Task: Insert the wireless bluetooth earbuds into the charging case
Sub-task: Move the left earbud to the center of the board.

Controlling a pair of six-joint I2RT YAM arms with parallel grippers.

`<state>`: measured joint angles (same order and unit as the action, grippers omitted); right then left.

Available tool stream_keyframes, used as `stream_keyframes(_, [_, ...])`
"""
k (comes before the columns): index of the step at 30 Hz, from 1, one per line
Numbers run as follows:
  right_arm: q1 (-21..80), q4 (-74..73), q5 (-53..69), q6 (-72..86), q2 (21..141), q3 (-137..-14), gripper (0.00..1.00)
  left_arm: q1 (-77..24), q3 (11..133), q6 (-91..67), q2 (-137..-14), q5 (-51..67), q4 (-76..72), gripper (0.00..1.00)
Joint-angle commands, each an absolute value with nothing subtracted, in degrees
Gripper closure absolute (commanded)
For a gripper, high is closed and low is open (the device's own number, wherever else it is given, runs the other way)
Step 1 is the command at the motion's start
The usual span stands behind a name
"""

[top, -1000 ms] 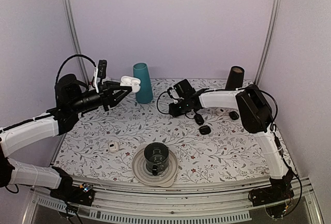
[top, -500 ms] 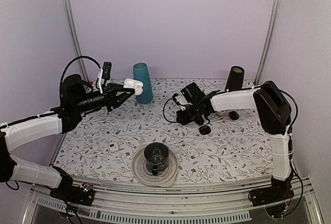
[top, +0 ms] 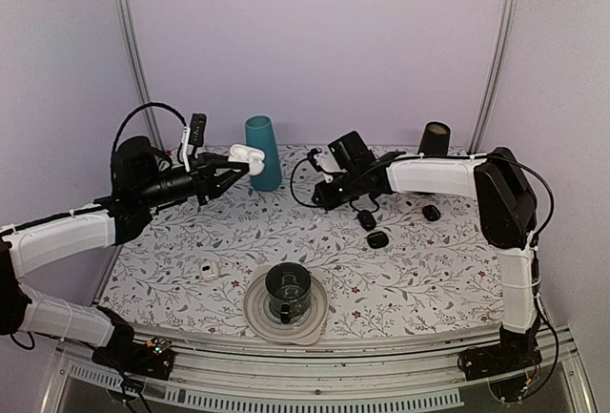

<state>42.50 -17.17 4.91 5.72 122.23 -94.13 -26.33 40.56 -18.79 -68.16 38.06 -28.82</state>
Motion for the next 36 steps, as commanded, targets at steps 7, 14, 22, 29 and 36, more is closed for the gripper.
stream_keyframes(7, [43.53,-21.76,9.5,4.6,130.94,-102.55,0.82,-25.68,41.98,-18.77,-66.38,37.47,-28.41,1.0])
stream_keyframes(14, [42.7,-22.11,10.81,5.8,133.64,-104.38,0.82,-25.62,41.97,-18.66,-65.94,37.55,-27.74,1.0])
stream_keyframes(22, [41.76,-22.42,11.48,6.99,134.03,-104.33,0.82,-25.66,41.92,-18.16,-65.56,37.24,-27.16,1.0])
stream_keyframes(29, [41.71,-22.24,11.24,7.6,134.03,-103.5,0.82,-25.69,41.84,-17.93,-65.3,37.09,-26.91,1.0])
stream_keyframes(36, [41.52,-22.33,11.12,7.65,134.03,-103.45,0.82,-25.66,41.92,-17.89,-65.3,37.09,-26.89,1.0])
